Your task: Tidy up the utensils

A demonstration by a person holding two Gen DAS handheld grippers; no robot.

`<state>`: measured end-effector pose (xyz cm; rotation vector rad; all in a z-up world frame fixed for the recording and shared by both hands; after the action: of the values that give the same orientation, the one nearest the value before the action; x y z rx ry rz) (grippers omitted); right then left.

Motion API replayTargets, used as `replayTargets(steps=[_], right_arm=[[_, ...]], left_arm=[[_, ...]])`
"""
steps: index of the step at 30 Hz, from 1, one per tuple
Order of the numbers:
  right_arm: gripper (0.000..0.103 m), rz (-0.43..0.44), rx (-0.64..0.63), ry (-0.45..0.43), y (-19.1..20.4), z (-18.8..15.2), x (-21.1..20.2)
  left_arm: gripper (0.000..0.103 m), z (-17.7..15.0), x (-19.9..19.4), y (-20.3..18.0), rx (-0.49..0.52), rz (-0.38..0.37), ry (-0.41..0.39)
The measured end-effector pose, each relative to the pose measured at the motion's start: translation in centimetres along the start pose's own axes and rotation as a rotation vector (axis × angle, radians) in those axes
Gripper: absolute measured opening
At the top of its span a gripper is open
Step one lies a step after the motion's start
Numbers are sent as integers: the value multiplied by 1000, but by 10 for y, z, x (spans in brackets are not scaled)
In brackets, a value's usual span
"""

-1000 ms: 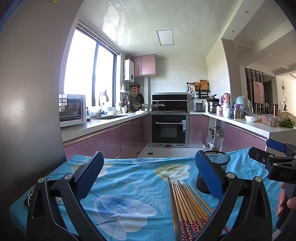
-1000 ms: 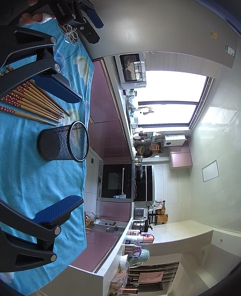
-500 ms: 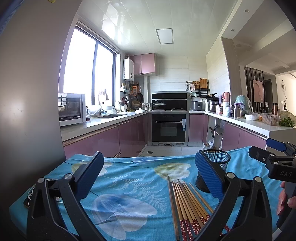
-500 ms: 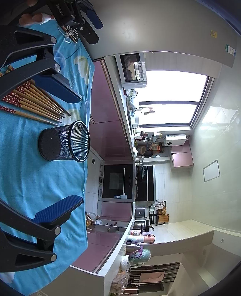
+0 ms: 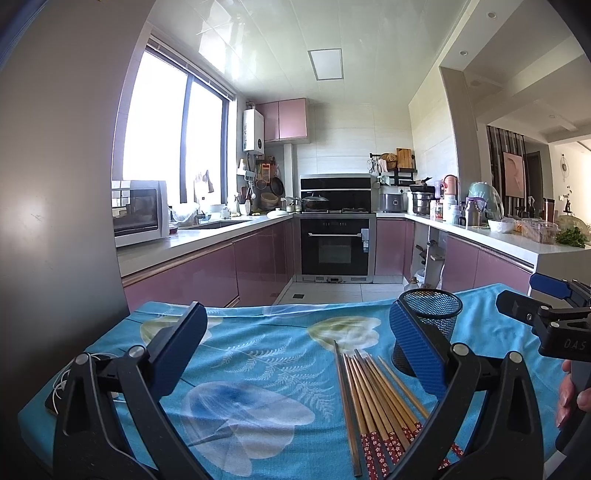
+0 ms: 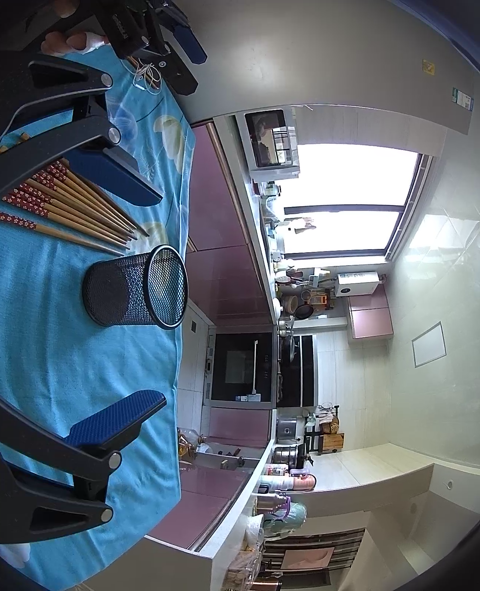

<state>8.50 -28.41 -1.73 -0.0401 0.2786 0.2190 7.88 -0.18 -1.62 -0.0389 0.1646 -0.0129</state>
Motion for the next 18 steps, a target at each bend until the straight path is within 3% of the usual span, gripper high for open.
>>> replayTargets(steps=[10, 18], right_arm=[[95, 118, -90, 266, 33, -47, 37], [68, 186, -109, 462, 50, -82, 66]], left_arm=[[92, -32, 35, -1, 70, -30, 244], [77, -76, 73, -13, 137, -75, 454]])
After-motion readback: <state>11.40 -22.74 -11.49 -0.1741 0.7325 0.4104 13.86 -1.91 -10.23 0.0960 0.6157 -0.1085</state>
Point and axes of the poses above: each gripper's, at about its wrist camera, not at the fingertips, and x roughly the way its jaws point, y to its left, z to its top, the point moved 8 cm from there along x, roughly the way its jaws point, and after that the axes turned 5 degrees about -x, right-handed, at the moved point
